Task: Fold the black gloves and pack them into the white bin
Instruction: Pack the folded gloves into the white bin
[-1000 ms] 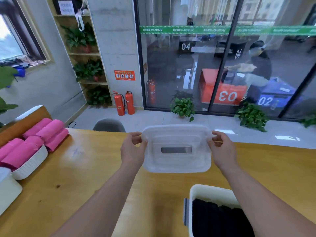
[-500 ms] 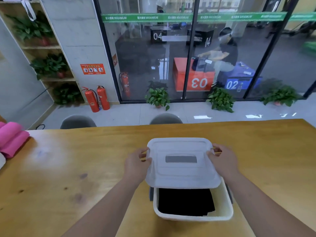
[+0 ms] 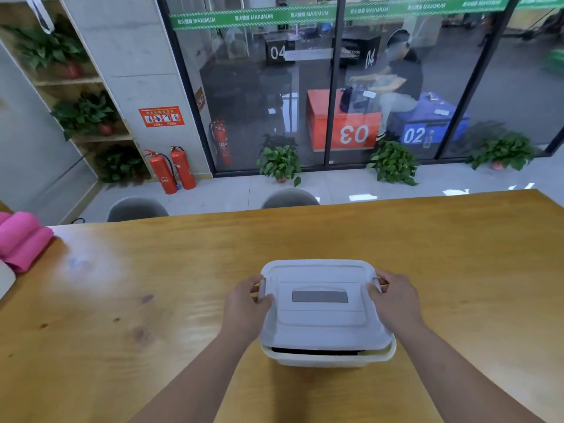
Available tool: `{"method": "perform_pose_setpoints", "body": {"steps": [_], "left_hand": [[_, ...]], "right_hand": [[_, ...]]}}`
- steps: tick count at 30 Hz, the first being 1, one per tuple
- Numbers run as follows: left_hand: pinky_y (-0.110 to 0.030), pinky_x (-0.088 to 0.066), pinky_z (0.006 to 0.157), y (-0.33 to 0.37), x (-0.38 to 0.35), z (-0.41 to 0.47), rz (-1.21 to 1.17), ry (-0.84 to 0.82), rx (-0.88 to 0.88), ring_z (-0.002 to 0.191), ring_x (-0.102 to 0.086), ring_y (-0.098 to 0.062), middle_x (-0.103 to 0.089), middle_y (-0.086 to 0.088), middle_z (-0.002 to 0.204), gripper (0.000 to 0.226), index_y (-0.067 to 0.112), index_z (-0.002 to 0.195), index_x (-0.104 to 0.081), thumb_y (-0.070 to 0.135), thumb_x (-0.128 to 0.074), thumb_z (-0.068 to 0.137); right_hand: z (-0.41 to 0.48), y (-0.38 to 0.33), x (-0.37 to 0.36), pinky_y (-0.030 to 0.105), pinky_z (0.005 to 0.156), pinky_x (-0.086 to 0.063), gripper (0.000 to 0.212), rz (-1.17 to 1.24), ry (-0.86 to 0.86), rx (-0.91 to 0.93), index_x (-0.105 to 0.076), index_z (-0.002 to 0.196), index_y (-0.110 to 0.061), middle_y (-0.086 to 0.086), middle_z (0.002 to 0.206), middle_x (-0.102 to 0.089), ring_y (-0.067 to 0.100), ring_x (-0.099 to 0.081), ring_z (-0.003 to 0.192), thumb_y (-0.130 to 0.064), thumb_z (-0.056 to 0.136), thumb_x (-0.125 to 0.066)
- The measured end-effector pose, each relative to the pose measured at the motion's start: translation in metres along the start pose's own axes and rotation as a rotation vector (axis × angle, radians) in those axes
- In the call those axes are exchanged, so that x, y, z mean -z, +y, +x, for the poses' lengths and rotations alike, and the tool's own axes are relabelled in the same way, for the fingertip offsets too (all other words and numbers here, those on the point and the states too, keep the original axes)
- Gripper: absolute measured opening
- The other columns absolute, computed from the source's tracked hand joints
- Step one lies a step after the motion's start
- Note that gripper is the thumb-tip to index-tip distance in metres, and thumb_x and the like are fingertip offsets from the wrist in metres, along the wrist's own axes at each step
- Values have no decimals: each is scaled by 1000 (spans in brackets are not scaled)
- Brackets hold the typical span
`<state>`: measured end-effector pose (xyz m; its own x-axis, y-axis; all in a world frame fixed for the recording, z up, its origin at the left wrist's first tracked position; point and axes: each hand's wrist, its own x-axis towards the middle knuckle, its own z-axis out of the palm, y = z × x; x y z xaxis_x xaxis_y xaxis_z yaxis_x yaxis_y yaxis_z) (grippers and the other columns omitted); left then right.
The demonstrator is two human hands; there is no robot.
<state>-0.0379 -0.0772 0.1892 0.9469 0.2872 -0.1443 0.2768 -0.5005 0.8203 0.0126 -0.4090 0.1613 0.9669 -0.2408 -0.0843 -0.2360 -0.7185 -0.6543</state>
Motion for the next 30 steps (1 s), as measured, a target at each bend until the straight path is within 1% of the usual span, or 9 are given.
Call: {"method": "perform_pose_setpoints", "body": {"steps": [6,9,12,15,19,23,26,28,30], "left_hand": [[-26,-49,86,-7,-7,-13,82,10,-13,110,-66,-12,-68,8,126,53,27,143,-63,25,-77,92],[-29,-49,92,-10,-13,-18,124,13,-23,119,-63,-16,-68,5,133,54,23,146,-60,23,-74,94],[-33,-49,98,-10,-17,-22,136,23,-25,124,-59,-19,-66,6,132,53,24,148,-58,22,-72,96],[-36,-46,104,-8,-22,-24,158,20,-22,136,-45,-18,-60,14,126,54,26,151,-54,22,-67,98],[-40,-46,106,-11,-26,-25,130,43,-15,142,-32,-15,-60,15,134,59,30,154,-49,24,-66,98],[-45,-45,111,-21,-26,-28,78,53,47,146,-37,-17,-44,11,157,79,29,163,-34,41,-74,96],[-37,-53,93,-28,-26,-29,-41,34,192,126,-60,-19,-57,5,149,92,23,165,-31,56,-76,91],[-36,-57,81,-31,-26,-29,-30,27,215,106,-67,-16,-70,6,129,75,21,151,-52,60,-74,90],[-40,-60,74,-34,-28,-30,1,40,178,91,-70,-14,-74,11,103,49,22,123,-69,58,-72,90]], "right_hand": [[-22,0,-2,39,96,-53,49,9,5,4,-57,149,-20,3,134,-51,24,-63,112,-31,101,-65],[-29,3,-2,38,99,-52,52,-35,-2,22,-53,152,-18,3,137,-49,22,-62,115,-32,103,-63],[-33,3,2,36,99,-49,47,-54,2,47,-53,149,-20,-1,131,-48,21,-57,118,-29,104,-61],[-39,5,3,34,98,-45,43,-74,4,68,-54,146,-22,-4,127,-46,22,-48,122,-27,104,-60],[-43,16,-2,37,108,-40,50,-204,64,140,-52,151,-22,-2,133,-52,23,-39,123,-35,104,-59],[-44,23,-9,40,110,-40,50,-166,94,119,-53,151,-29,-4,142,-48,25,-34,129,-41,102,-60],[-48,26,-12,43,109,-41,52,-74,76,80,-49,153,-35,-1,145,-46,27,-33,133,-43,102,-59],[-49,28,-11,40,108,-39,54,-20,66,60,-46,155,-39,-1,143,-46,25,-35,129,-45,103,-58],[-50,28,-11,36,102,-37,55,10,45,46,-42,156,-42,-3,141,-45,22,-36,127,-47,104,-56]]}}
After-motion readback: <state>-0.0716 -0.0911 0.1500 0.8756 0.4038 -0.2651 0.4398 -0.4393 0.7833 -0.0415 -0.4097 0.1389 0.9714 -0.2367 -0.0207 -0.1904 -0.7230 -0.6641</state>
